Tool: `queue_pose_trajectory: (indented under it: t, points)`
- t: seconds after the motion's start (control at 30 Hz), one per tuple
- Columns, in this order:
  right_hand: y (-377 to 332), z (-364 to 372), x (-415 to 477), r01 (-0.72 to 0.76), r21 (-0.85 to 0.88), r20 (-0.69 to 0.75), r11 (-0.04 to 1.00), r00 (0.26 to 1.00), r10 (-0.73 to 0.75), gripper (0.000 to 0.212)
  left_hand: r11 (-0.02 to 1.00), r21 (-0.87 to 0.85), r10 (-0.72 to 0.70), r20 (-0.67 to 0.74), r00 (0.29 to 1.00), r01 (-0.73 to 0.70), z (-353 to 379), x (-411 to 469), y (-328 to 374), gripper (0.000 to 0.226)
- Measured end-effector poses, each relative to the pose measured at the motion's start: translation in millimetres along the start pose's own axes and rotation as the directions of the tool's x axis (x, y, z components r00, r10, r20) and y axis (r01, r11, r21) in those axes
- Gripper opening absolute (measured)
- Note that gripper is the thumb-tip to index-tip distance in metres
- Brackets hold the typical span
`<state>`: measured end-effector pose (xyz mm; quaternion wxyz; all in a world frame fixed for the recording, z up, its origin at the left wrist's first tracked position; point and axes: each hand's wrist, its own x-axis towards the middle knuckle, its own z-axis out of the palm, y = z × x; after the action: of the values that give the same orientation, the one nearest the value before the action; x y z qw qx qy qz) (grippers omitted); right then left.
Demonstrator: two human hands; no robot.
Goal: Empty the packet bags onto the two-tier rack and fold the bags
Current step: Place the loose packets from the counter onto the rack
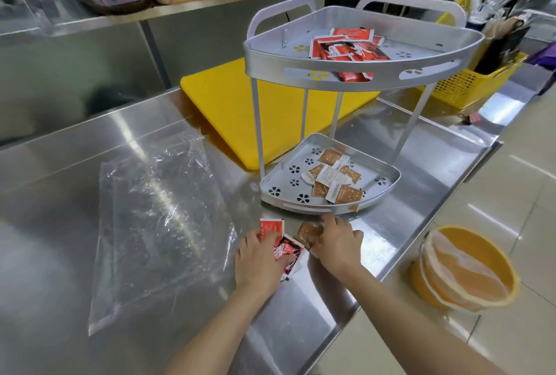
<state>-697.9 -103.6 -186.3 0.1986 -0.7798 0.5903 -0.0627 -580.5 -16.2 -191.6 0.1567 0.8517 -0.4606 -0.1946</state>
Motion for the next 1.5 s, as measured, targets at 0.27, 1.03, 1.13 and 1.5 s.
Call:
queue_pose_trajectory:
  t: [0.27, 1.03, 1.13, 1.5]
  points:
    - [1, -2, 11, -0.046, 0.008, 0.222, 0.999, 0.974, 0.043, 0.018, 0.976, -0.163, -0.118, 0.157, 0.981, 0.143, -20, 4, 1, 0.027]
    - [-41, 12, -39, 0.171, 0.019, 0.302, 0.985, 0.938, -0.168, 0.05, 0.952, -0.276, -0.114, 0.072, 0.991, 0.13, -46, 37, -8, 0.011]
    - [-43, 18, -43, 0.103, 0.021, 0.219, 0.994, 0.97, -0.105, 0.064, 1.0, -0.023, -0.008, 0.112, 0.994, 0.011, -37, 44, -4, 0.029]
    - [-49, 28, -38, 0.12, -0.085, 0.275, 0.989, 0.957, -0.092, 0.069, 0.997, -0.044, -0.043, 0.295, 0.954, 0.058, -32, 47, -1, 0.068]
